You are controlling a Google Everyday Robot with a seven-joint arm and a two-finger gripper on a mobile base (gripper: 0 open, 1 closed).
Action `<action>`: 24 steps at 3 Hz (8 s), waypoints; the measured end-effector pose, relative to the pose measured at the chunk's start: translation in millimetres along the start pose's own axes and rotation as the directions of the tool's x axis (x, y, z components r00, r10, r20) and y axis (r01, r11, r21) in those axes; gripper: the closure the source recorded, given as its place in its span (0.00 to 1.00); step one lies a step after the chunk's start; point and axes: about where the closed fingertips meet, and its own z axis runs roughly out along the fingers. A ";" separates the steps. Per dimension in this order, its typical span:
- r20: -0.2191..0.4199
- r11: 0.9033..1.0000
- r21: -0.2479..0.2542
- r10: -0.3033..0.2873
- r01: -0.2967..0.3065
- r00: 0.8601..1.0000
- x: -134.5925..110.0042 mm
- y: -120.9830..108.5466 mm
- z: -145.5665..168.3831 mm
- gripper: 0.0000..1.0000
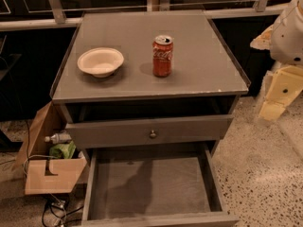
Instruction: Place coke can into middle drawer
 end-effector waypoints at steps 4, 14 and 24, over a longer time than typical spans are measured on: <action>0.177 0.995 -0.063 0.093 -0.083 0.980 -30.1 -54.2 60.6 0.00; 0.558 0.942 -0.230 0.332 -0.243 0.760 -148.8 -146.5 186.4 0.00; 0.610 0.958 -0.088 0.267 -0.272 0.746 -140.3 -91.0 79.7 1.00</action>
Offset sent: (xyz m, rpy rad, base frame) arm 0.0115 0.0011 -0.0098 0.0531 0.0396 -0.0140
